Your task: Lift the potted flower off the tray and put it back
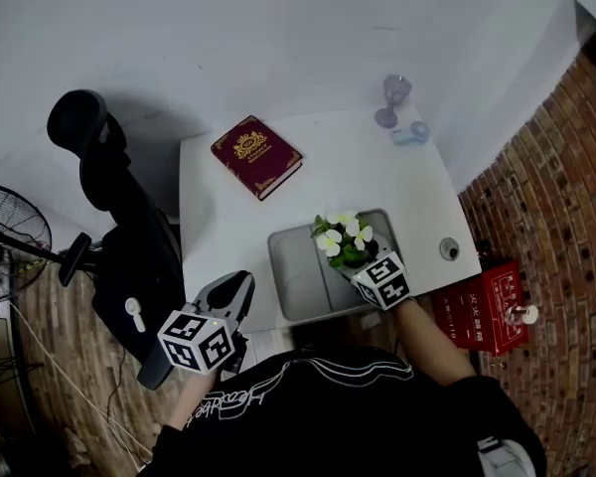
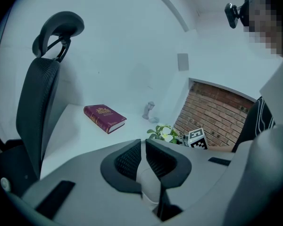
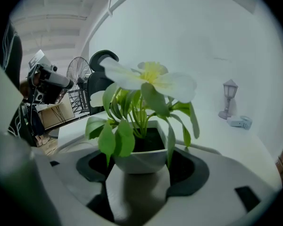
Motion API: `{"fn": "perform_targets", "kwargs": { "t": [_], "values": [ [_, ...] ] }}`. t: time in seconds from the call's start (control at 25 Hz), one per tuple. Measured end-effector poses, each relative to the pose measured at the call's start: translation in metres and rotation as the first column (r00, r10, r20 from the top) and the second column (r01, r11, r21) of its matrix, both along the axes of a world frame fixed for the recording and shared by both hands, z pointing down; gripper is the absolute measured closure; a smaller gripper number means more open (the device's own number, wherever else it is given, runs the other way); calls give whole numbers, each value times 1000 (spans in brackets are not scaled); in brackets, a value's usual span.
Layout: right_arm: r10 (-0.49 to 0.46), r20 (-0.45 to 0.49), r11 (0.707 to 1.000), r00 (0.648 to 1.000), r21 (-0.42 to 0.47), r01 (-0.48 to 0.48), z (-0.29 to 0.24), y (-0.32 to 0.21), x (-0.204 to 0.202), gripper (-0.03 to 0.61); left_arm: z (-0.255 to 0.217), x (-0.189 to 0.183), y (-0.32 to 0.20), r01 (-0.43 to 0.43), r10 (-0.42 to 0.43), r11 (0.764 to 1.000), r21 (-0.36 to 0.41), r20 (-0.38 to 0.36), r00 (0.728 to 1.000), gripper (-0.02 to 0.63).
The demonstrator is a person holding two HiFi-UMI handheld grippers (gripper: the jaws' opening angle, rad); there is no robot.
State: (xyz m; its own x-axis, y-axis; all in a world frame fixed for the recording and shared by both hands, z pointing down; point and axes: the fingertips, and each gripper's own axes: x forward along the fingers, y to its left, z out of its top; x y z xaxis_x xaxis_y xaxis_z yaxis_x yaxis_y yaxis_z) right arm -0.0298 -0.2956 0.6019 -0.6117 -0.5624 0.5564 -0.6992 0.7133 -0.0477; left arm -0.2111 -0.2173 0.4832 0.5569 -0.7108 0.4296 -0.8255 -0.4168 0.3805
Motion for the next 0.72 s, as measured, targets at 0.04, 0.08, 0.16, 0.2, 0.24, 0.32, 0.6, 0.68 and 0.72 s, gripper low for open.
{"fn": "perform_targets", "kwargs": {
  "t": [0.04,0.08,0.16,0.2,0.24,0.32,0.6,0.68,0.72],
  "values": [
    [-1,7,1000,1000,9,1,-2,-1,0,244,-1,0,-1,0,0,1000,2,-1,1000,561],
    [-4,10,1000,1000,14,4,-4,-1,-1,244,-1,0,-1,-1,1,1000,4,-1,1000,561],
    [-19,14,1000,1000,15,19,-7,3,-2,244,-1,0,-1,-4,4,1000,3,-1,1000,561],
    [-26,20,1000,999,14,25,-10,5,-2,244,0,1,-1,-5,5,1000,1,-1,1000,561],
    [-30,33,999,999,14,30,-14,7,-4,244,1,1,-1,-6,6,1000,-1,-1,1000,561],
    [-35,68,999,997,22,33,-26,11,-6,244,1,3,-1,-10,10,1000,-3,0,1000,561],
    [-12,204,999,979,36,4,-69,33,0,244,-3,19,7,-39,39,999,6,5,999,561],
    [-8,235,999,972,44,-3,-82,43,4,244,-7,26,12,-51,51,999,14,2,999,561],
    [-7,249,999,968,47,-5,-88,49,7,244,-9,30,15,-56,56,998,20,1,998,561]
  ]
}}
